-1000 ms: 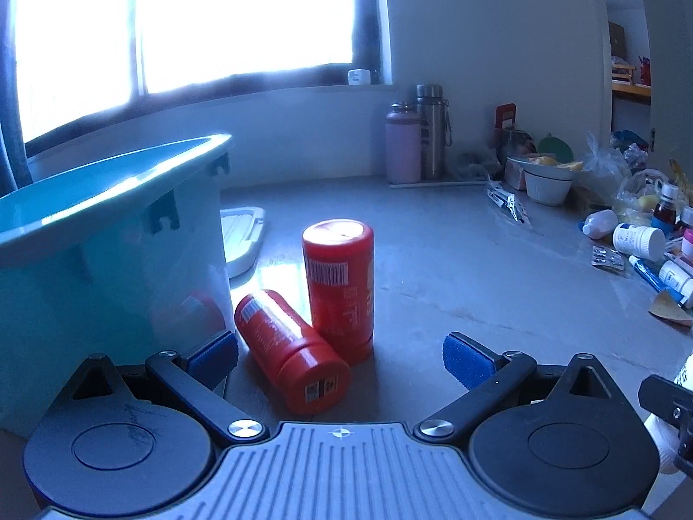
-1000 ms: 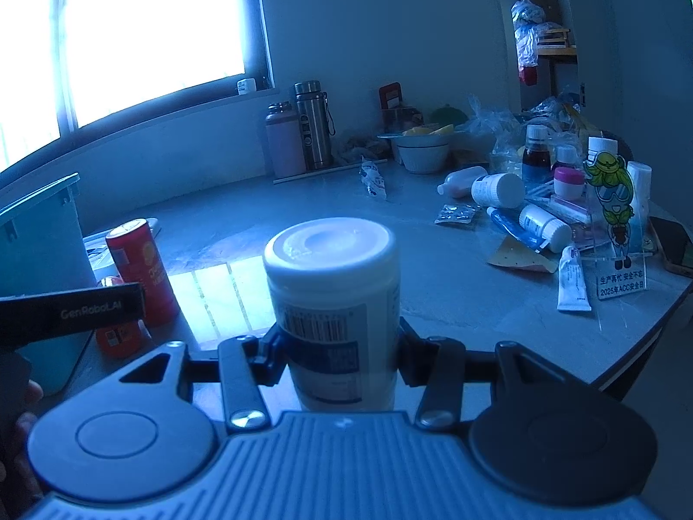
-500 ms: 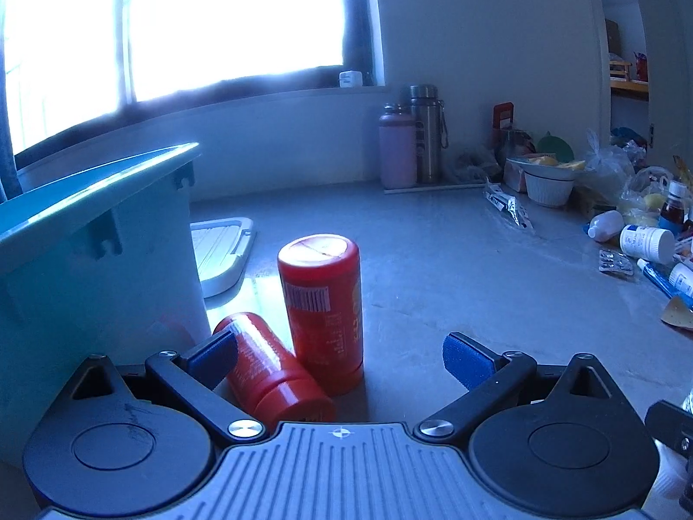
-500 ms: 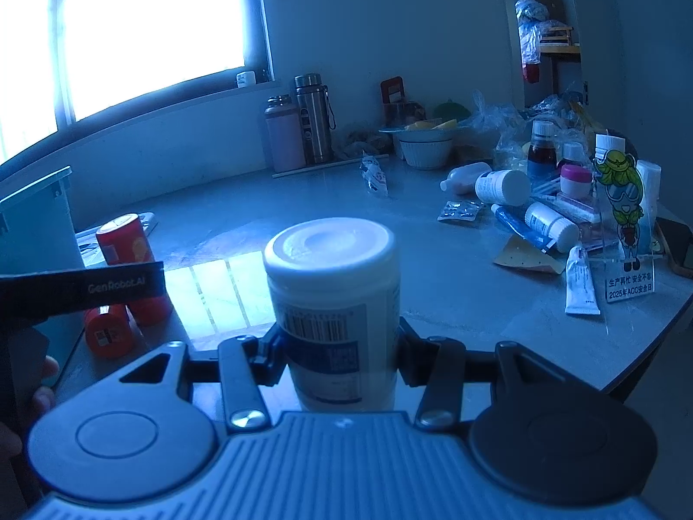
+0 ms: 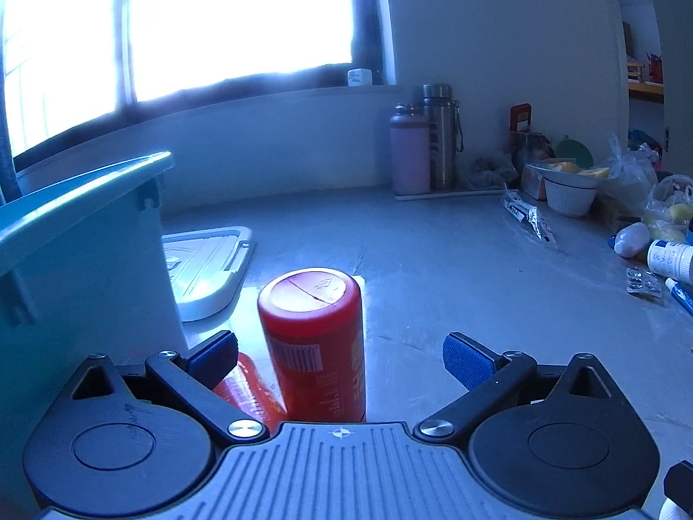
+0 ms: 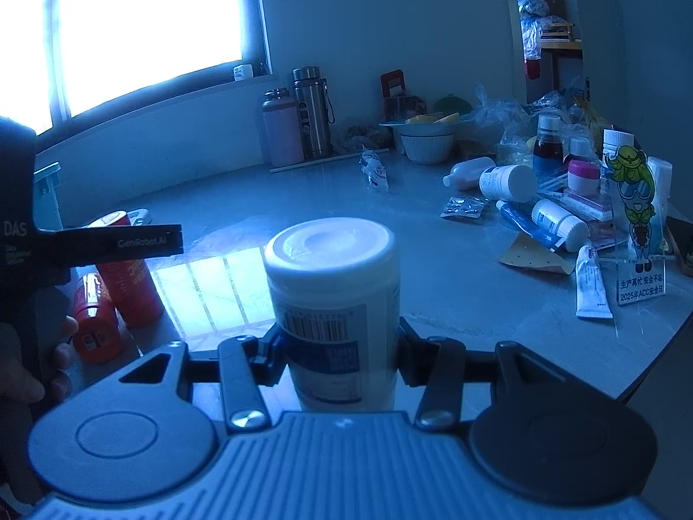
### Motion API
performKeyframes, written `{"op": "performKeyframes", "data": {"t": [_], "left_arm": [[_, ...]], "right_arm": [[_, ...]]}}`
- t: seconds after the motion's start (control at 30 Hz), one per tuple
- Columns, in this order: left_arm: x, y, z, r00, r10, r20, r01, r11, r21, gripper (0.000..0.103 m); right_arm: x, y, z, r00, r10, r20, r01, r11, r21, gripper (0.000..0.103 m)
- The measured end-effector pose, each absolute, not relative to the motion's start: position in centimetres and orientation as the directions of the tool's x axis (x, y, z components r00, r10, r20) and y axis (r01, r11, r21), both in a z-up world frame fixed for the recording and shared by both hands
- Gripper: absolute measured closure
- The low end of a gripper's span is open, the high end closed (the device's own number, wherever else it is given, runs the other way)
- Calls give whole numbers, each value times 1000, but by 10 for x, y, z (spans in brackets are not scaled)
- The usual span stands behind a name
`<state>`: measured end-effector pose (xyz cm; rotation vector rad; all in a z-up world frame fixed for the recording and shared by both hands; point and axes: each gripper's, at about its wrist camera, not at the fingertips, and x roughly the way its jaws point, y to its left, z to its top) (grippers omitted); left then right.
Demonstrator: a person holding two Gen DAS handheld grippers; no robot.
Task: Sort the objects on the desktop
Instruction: 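Grasp the upright red canister with the left gripper while the right holds the jar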
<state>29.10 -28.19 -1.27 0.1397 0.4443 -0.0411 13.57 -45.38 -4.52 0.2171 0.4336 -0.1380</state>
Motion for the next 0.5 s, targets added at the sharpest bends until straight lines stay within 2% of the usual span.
{"op": "performKeyframes", "data": {"t": [0.27,0.3,0.37,0.4,0.5], "left_arm": [[310,-284,-23,892,7,-452,63,988,139,1],[312,-284,-24,891,0,-454,68,989,134,3],[314,-281,-25,891,-9,-454,68,991,114,32],[315,-278,-24,891,-8,-455,60,993,99,53],[316,-273,-22,888,-14,-459,52,996,71,53]], "right_arm": [[141,-455,-46,899,-88,-430,179,968,177,54],[141,-456,-46,899,-89,-430,181,968,177,54],[140,-456,-46,899,-92,-429,183,967,176,54],[140,-456,-45,899,-93,-429,184,967,176,54],[139,-456,-45,899,-97,-428,187,967,175,54]]}}
